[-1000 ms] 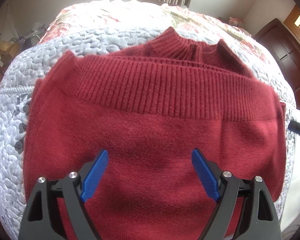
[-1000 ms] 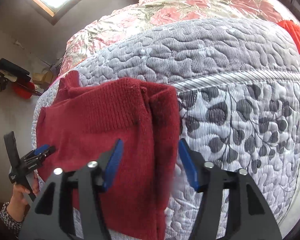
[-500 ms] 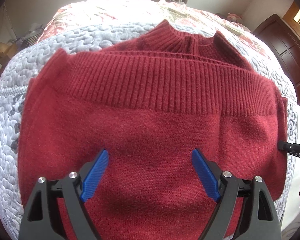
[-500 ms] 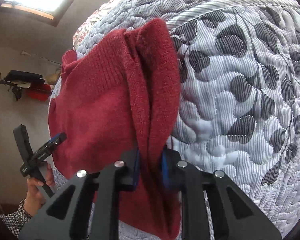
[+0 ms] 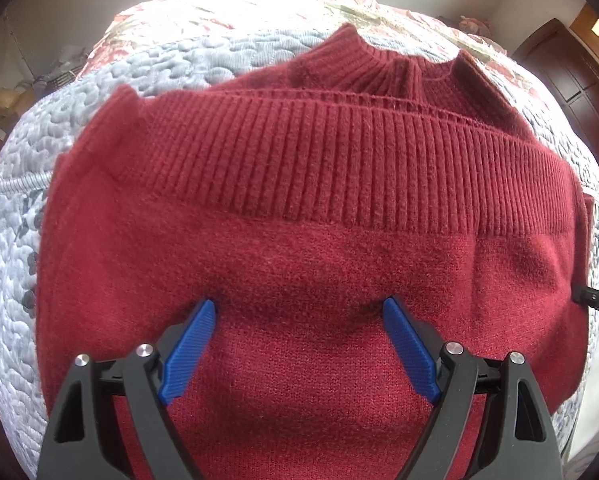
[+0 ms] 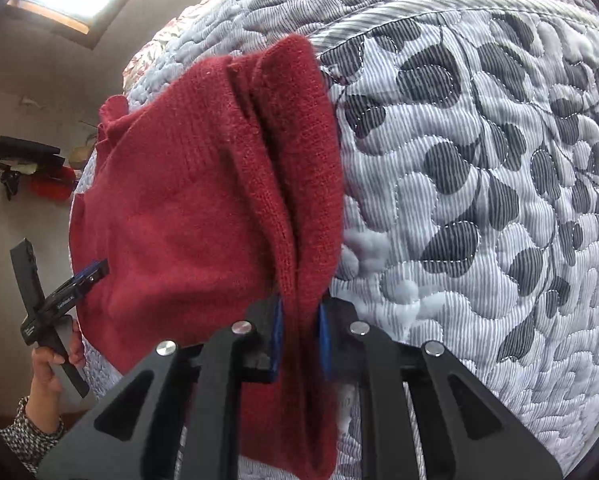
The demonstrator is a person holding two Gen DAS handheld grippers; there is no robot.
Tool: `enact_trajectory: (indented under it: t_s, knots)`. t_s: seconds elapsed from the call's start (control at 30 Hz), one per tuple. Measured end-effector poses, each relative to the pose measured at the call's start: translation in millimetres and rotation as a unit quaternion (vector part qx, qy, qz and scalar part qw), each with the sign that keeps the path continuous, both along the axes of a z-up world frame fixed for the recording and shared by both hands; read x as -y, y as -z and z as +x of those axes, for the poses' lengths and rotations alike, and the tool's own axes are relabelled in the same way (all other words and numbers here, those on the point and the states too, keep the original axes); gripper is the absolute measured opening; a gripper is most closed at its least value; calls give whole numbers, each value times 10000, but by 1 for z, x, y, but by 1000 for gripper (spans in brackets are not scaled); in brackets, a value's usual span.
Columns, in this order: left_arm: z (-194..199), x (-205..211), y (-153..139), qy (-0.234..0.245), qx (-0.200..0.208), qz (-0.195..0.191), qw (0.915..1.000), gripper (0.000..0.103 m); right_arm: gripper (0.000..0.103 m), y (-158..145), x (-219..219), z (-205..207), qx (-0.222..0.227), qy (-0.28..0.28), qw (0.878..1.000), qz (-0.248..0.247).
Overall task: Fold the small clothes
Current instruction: 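Grasp the sweater side edge with the right tool and lift it, then fold the held side across the sweater and open the right tool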
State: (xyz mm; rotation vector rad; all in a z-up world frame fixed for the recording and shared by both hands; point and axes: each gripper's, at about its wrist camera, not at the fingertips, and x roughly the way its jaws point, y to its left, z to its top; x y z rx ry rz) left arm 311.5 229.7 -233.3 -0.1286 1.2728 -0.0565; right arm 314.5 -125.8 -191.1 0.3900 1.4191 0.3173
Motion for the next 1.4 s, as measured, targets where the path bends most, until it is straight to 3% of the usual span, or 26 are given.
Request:
enact_trajectory:
  t_s: [0.5, 0.63, 0.73, 0.9, 1.07, 1.27, 1.4]
  knots:
    - [6, -10, 17, 30, -90, -121, 9999, 92, 15, 3, -32, 9, -286, 323, 9984, -352]
    - [11, -15, 2, 130, -195, -276, 9993, 89, 15, -24, -40, 11, -238, 429, 9978, -437]
    - [2, -35, -16, -9, -24, -351, 9994, 89, 14, -54, -57, 5, -23, 398, 9981, -473]
    - [-15, -70, -31, -272, 71, -538, 9982, 89, 14, -100, -117, -1, 281, 11, 9984, -486]
    - [-25, -96, -40, -312, 135, -653, 9973, 89, 15, -124, -195, 2, 375, -455, 9976, -360]
    - [-33, -99, -43, -284, 208, -753, 9965, 89, 15, -124, -283, 6, 350, -906, 9949, -287]
    - [-36, -107, -43, -297, 229, -825, 9959, 89, 15, -104, -313, 15, 188, -984, 9944, -348]
